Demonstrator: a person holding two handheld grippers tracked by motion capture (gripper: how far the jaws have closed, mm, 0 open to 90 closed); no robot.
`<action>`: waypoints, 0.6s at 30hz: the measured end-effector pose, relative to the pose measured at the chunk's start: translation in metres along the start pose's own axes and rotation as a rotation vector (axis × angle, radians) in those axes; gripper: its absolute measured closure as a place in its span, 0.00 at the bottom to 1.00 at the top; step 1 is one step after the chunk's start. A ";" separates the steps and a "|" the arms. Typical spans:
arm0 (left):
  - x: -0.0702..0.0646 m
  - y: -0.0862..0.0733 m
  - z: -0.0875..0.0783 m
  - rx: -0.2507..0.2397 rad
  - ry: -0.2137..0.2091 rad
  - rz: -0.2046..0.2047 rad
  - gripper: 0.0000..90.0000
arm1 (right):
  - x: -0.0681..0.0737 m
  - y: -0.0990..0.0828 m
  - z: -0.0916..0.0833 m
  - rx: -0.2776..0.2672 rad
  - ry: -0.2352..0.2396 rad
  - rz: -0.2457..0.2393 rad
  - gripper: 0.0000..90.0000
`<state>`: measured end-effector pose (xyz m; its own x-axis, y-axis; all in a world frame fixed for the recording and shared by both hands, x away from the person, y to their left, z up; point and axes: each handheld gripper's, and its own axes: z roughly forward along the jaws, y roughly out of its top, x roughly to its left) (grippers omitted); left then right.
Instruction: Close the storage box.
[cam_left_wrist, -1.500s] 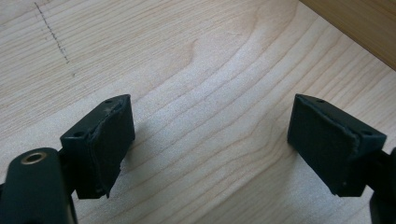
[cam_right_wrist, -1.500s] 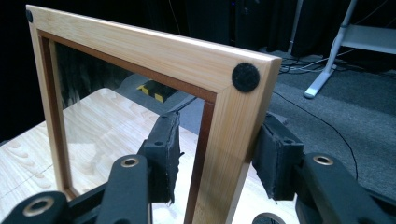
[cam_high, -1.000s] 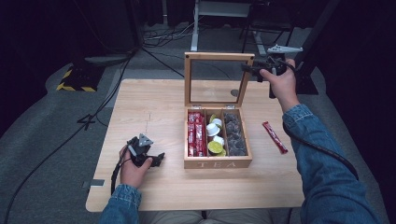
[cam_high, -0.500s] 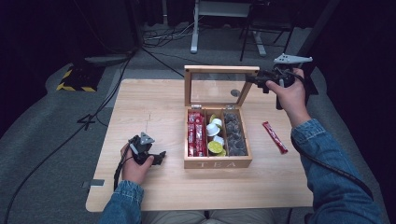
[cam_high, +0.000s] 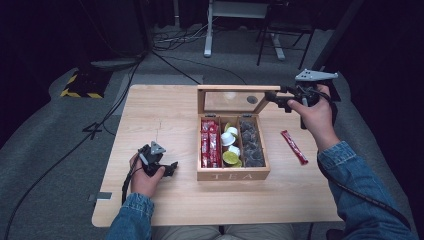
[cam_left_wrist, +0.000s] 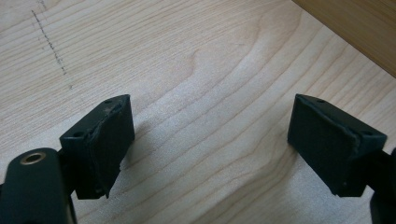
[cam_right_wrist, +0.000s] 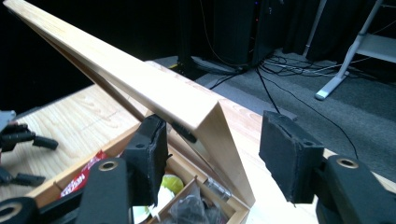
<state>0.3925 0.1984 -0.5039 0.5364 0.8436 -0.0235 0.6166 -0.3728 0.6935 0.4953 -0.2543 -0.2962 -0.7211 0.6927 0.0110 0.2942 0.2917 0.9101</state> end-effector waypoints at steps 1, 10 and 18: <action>0.000 0.000 0.000 0.000 -0.001 0.000 0.17 | 0.002 -0.001 -0.001 0.003 -0.003 -0.012 0.47; 0.000 0.000 0.000 0.001 -0.001 0.001 0.17 | 0.016 -0.013 -0.012 0.024 -0.011 -0.044 0.47; 0.000 0.000 0.000 -0.001 -0.001 -0.003 0.17 | 0.026 -0.024 -0.020 0.048 -0.004 -0.055 0.47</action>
<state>0.3924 0.1982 -0.5040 0.5353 0.8443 -0.0261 0.6177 -0.3702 0.6939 0.4572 -0.2566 -0.3094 -0.7348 0.6771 -0.0404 0.2836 0.3608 0.8885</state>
